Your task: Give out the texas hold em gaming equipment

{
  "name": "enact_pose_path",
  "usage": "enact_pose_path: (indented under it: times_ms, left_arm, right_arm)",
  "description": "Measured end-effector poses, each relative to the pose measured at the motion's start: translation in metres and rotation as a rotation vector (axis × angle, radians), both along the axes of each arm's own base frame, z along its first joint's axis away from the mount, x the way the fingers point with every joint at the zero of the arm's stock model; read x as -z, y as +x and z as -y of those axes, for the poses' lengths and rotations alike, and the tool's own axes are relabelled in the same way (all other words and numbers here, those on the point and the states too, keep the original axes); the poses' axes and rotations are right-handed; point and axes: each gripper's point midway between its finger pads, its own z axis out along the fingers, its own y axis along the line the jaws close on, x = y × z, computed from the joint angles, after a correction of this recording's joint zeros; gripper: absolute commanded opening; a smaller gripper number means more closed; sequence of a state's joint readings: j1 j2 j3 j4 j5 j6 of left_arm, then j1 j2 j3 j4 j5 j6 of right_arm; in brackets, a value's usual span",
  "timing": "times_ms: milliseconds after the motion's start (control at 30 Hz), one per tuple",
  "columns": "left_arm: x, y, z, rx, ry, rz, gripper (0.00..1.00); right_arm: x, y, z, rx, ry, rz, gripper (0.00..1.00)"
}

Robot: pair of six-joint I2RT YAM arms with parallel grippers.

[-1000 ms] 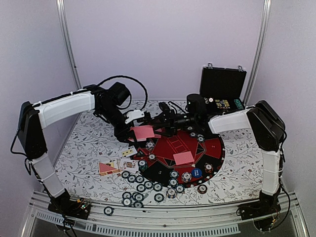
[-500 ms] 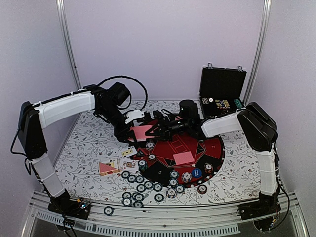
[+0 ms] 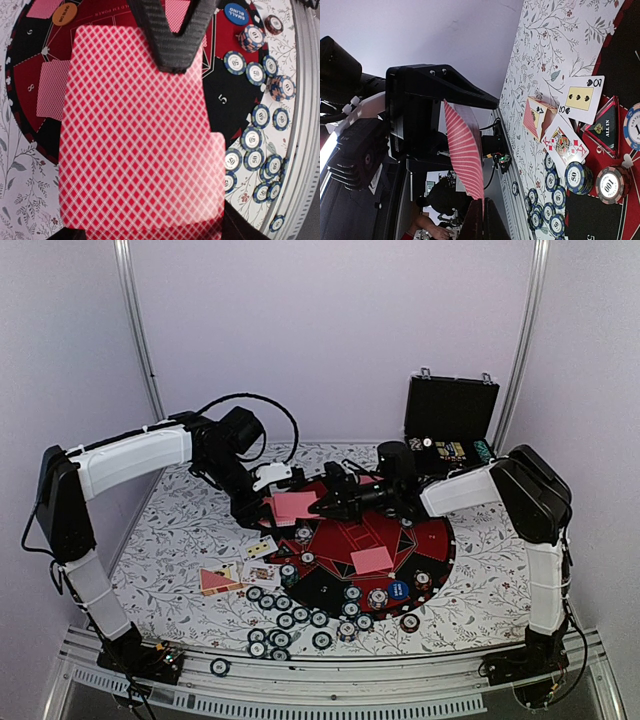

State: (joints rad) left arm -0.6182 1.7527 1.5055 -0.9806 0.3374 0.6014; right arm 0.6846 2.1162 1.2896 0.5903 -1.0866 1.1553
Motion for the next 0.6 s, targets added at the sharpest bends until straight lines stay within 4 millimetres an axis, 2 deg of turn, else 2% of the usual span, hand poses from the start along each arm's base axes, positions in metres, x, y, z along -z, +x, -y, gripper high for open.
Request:
enact_pose_path:
  times_ms: [167, 233, 467, 600]
  left_arm:
    - [0.0, 0.0, 0.0, 0.0, 0.0, 0.0, 0.15]
    - [0.0, 0.0, 0.0, 0.0, 0.0, 0.001, 0.15]
    - [0.0, 0.0, 0.0, 0.0, 0.001, 0.0, 0.15]
    - [0.001, 0.0, 0.0, 0.0, 0.0, -0.001, 0.15]
  right_arm:
    - [0.004, 0.004, 0.011, 0.019, -0.011, -0.015, 0.0]
    - [0.009, 0.005, 0.024, 0.04, -0.026, -0.025, 0.0]
    - [0.04, 0.02, 0.109, 0.207, -0.17, -0.076, 0.0]
    - [0.064, 0.019, 0.134, 0.252, -0.295, -0.049, 0.0]
